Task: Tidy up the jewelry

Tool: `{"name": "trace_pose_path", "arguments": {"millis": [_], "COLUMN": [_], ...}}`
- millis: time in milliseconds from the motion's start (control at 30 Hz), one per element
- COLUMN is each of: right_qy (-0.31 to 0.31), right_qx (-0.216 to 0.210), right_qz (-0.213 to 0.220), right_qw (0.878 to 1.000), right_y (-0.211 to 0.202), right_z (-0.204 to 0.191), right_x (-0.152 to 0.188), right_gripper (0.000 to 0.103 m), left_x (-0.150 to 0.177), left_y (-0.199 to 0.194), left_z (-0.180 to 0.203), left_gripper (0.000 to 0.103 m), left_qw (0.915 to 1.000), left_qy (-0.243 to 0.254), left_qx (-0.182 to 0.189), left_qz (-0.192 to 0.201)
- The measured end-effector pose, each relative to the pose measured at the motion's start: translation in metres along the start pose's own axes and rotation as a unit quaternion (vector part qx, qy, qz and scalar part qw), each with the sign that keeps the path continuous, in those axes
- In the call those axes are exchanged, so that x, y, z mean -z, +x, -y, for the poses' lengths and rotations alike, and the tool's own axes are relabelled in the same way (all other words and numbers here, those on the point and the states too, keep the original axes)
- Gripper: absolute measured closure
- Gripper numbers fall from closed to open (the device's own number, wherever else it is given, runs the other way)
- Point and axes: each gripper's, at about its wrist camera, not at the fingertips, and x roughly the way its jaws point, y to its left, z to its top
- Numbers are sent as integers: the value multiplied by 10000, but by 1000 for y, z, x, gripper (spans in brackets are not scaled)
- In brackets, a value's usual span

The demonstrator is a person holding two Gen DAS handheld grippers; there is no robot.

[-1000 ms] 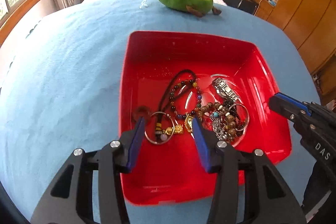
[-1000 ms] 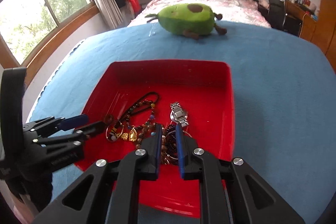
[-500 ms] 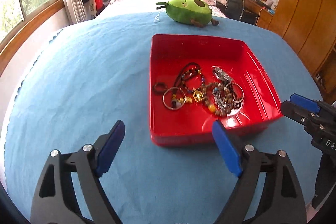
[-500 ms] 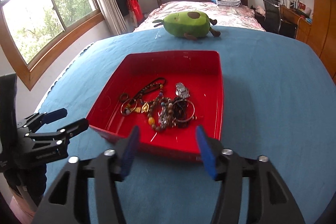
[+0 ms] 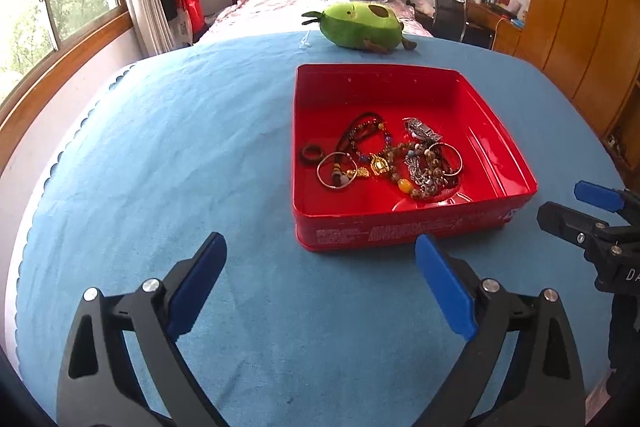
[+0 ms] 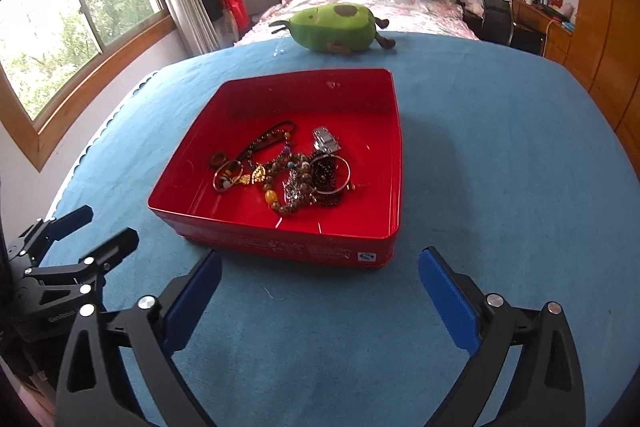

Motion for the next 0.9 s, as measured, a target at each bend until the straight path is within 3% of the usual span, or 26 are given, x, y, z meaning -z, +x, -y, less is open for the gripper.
{"name": "trace_pose_path", "arguments": {"millis": [233, 600, 900], "right_qy": [142, 181, 194], "right_qx": [-48, -10, -115], "right_qz": [-514, -568, -640], "right_qw": [9986, 9982, 9977], "right_y": [19, 27, 31], "right_z": [0, 3, 3], "right_x": [1, 1, -1], "right_gripper": [4, 4, 4], "left_x": [-2, -2, -8], "left_y": [5, 44, 49], "left_z": [2, -1, -6], "left_gripper": [8, 8, 8], "left_qw": [9999, 9944, 9937], "left_qy": [-8, -102, -231], "left_qx": [98, 333, 322], "left_qz": [-133, -996, -1044]}}
